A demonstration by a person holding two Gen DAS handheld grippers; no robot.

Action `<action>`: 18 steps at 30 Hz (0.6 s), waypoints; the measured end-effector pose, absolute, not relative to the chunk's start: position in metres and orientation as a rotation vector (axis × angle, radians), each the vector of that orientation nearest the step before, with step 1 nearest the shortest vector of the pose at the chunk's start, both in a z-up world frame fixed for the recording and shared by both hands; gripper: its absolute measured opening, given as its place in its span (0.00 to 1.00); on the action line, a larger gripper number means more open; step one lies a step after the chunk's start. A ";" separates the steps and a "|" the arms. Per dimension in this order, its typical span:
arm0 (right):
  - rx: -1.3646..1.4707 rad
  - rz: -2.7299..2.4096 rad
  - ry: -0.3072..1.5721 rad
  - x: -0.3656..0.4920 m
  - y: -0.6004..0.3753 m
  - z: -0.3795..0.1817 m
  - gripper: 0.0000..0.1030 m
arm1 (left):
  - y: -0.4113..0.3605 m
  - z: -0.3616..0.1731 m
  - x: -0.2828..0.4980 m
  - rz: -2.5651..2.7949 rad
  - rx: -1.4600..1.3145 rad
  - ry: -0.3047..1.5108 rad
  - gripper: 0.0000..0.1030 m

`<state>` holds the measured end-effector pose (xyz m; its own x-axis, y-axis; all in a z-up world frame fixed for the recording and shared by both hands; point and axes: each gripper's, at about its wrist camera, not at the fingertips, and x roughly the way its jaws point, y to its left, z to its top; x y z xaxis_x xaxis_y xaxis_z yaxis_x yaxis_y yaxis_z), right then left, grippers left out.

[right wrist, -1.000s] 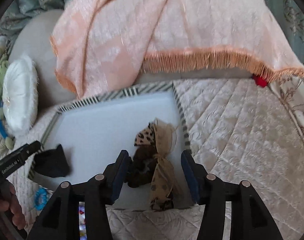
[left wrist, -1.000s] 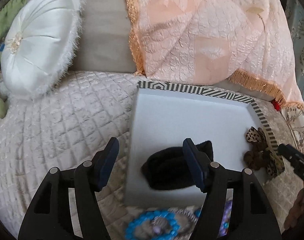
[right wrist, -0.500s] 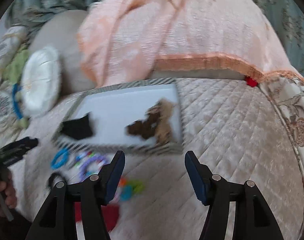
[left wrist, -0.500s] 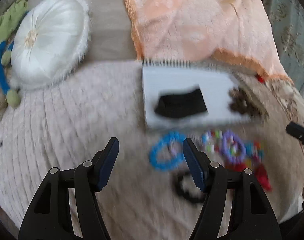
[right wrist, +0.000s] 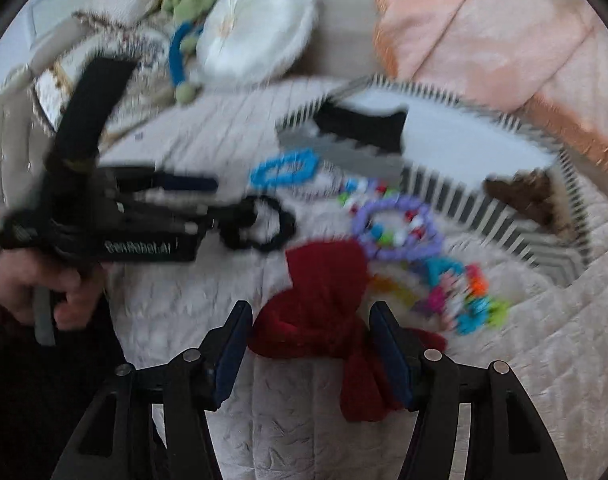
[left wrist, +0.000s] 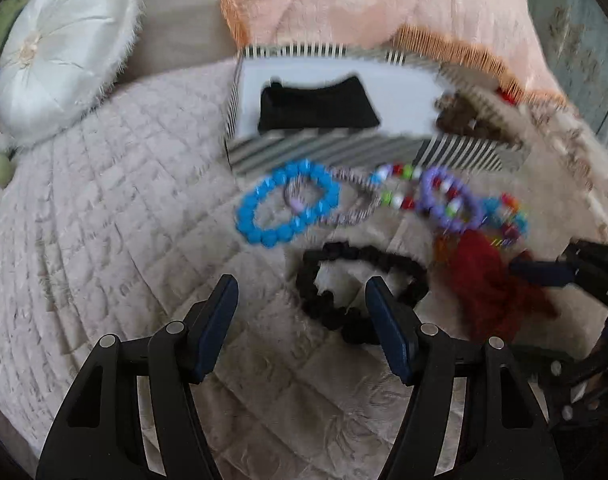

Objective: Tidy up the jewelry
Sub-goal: 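Grasp the red bow with the right tool while the left tool grasps the black beaded bracelet, then carry the red bow and black bracelet over the white box with both tools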

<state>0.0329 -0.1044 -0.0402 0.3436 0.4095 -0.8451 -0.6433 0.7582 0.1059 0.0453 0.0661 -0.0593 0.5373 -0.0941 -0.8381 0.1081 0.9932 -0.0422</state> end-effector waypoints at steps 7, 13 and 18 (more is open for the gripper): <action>-0.199 0.657 1.041 0.044 -0.115 -0.041 0.32 | 0.055 -0.058 0.047 -0.126 0.038 0.985 0.05; -0.170 0.633 0.947 0.030 -0.125 -0.005 0.23 | 0.059 -0.031 0.040 -0.178 -0.028 0.913 0.05; -0.092 0.557 0.865 0.025 -0.146 0.018 0.23 | 0.064 -0.005 0.030 -0.228 -0.085 0.819 0.05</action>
<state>0.0245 -0.1460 0.0183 0.5163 0.4268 -0.7425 -0.4997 0.8542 0.1436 0.0296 0.0641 -0.0053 0.6599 -0.2336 -0.7141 0.1683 0.9722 -0.1626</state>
